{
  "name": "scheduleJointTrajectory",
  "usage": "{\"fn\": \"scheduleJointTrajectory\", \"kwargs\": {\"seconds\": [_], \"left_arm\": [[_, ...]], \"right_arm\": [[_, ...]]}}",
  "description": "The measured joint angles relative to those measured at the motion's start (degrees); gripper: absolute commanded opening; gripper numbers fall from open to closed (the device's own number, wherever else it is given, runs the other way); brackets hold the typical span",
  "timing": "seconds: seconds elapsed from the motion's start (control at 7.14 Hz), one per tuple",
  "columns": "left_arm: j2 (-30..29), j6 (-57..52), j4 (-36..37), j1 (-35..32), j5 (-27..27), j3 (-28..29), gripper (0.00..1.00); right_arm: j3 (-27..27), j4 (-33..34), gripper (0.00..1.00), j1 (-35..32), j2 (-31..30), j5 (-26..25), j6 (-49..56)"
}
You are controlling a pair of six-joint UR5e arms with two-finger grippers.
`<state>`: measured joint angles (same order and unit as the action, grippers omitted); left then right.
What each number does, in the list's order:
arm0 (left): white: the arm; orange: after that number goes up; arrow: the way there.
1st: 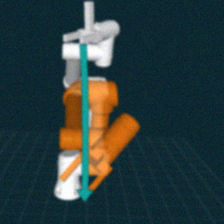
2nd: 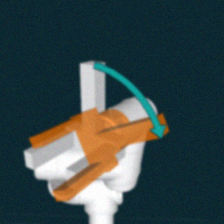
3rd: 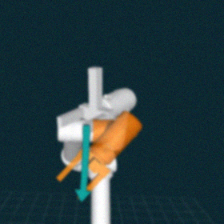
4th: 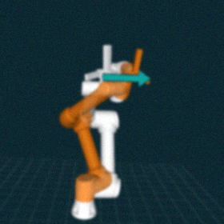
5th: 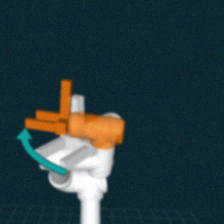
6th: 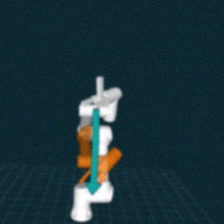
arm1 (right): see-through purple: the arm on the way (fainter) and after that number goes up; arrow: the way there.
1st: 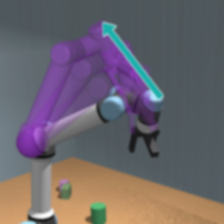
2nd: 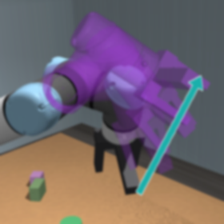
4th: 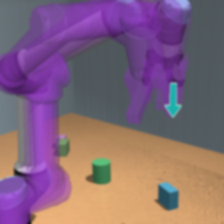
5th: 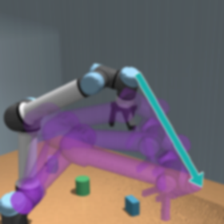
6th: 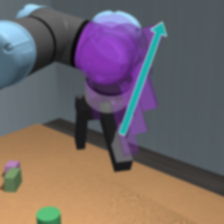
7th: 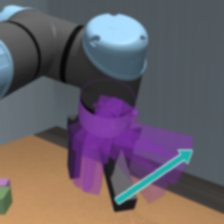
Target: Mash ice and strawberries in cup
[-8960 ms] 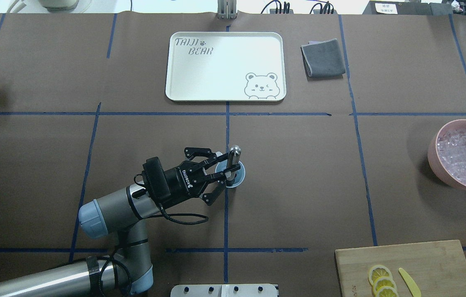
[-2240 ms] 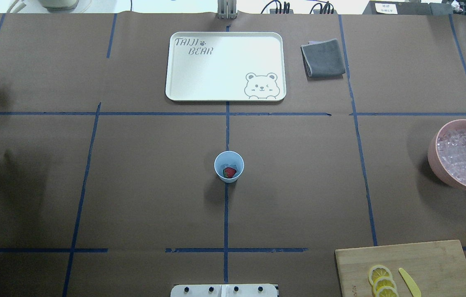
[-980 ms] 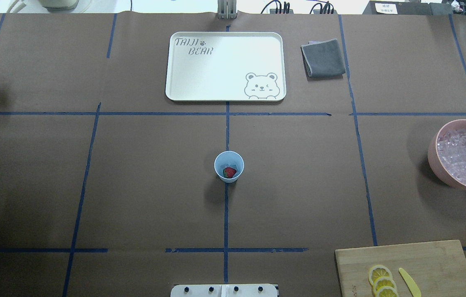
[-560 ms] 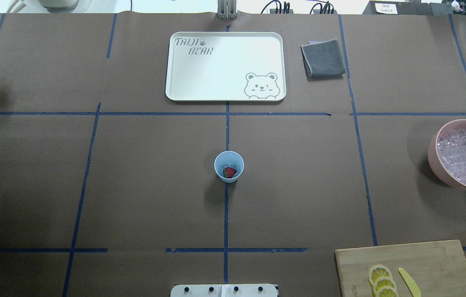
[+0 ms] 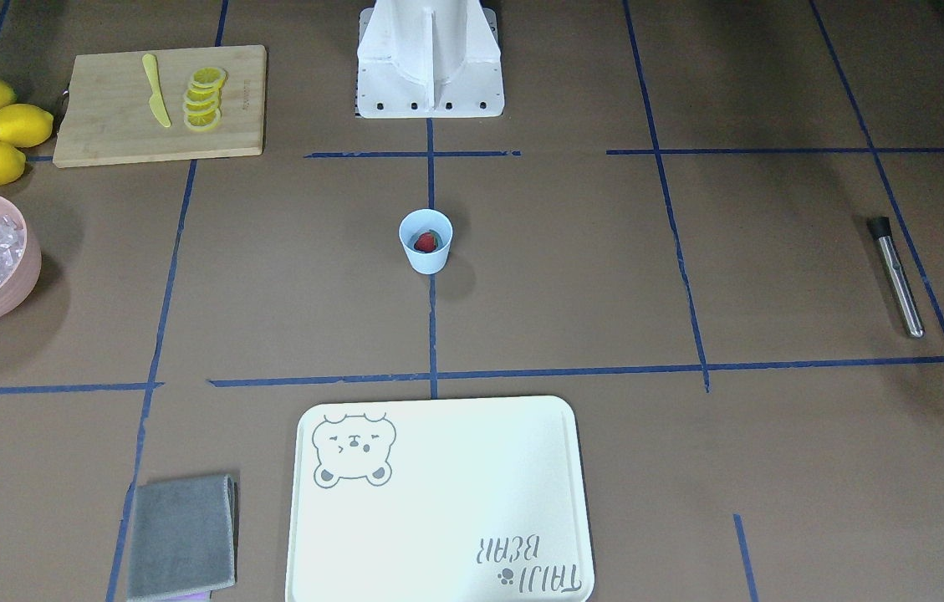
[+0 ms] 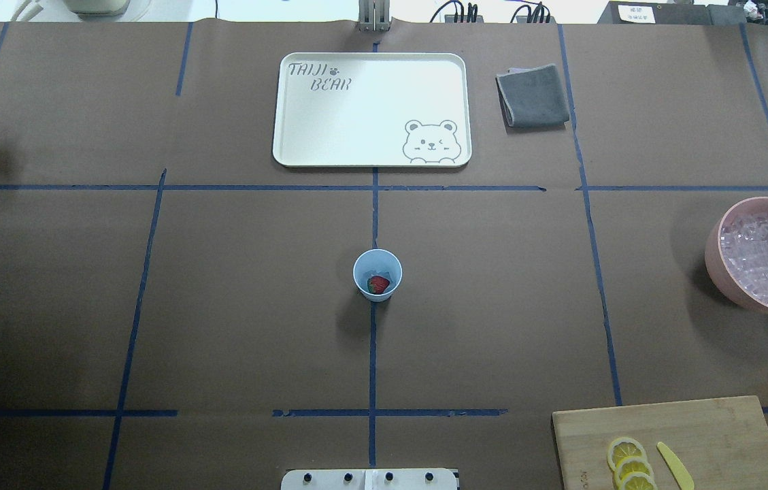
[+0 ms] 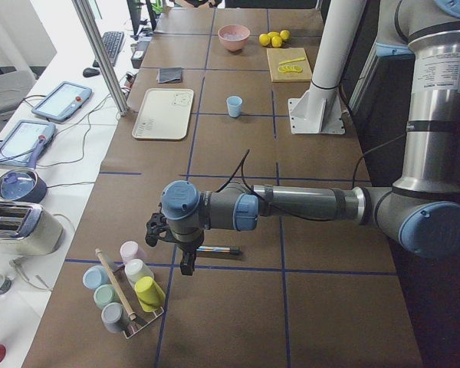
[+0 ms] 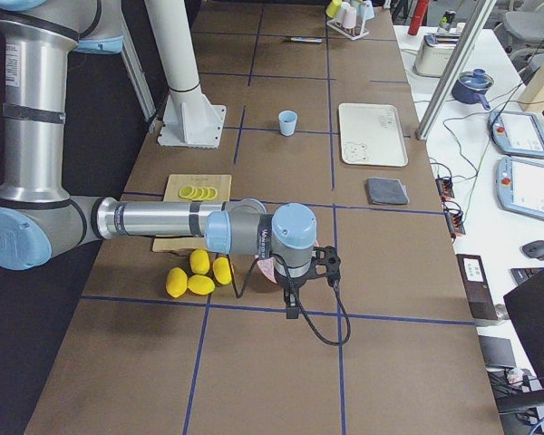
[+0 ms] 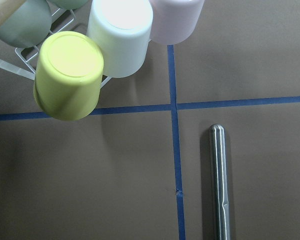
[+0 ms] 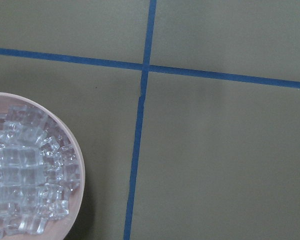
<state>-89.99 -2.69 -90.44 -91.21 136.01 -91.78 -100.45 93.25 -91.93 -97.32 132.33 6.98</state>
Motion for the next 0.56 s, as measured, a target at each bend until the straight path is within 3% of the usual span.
{"fn": "scheduleJointTrajectory", "kwargs": {"seconds": [0.56], "left_arm": [[0.2,-0.4,0.1,0.0,-0.2,-0.4,1.0]], "right_arm": [[0.0,0.0,0.99,0.0,0.0,0.0,-0.1]]}}
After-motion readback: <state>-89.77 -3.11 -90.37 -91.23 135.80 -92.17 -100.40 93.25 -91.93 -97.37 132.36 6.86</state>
